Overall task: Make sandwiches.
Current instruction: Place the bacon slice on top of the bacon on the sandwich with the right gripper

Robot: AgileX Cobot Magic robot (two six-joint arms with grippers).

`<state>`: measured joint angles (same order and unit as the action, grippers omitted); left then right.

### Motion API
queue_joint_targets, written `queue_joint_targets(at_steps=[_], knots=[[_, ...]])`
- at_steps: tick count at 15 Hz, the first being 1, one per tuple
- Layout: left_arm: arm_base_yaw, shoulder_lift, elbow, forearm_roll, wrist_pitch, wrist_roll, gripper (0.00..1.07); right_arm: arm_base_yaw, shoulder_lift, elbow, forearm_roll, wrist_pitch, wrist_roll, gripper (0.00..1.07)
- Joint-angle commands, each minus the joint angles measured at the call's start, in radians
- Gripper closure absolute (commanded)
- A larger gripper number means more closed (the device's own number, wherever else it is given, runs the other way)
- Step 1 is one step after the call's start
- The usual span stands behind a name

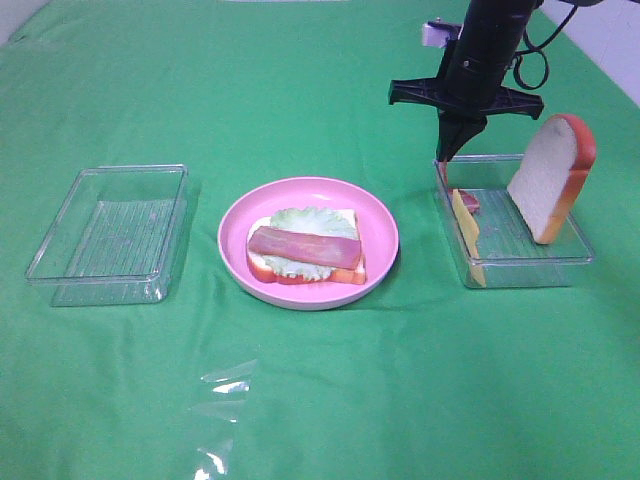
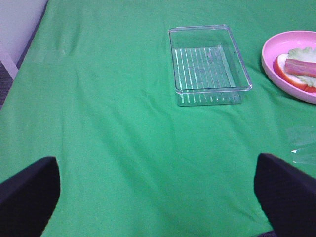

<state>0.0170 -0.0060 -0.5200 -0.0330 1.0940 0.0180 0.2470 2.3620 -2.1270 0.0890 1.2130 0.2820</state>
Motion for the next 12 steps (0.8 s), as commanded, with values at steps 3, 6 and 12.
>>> queue_joint_targets(at_steps=[3, 6, 12], knots=[[0.003, -0.021, 0.003, -0.004, -0.016, -0.004, 0.07, 0.0, -0.159, -0.007, 0.012, 0.101, 0.005, 1.07], [0.003, -0.021, 0.003, -0.004, -0.016, -0.004, 0.07, 0.002, -0.237, -0.005, 0.1, 0.119, -0.043, 1.07], [0.003, -0.021, 0.003, -0.004, -0.016, -0.004, 0.07, 0.091, -0.359, 0.103, 0.34, 0.083, -0.2, 1.07]])
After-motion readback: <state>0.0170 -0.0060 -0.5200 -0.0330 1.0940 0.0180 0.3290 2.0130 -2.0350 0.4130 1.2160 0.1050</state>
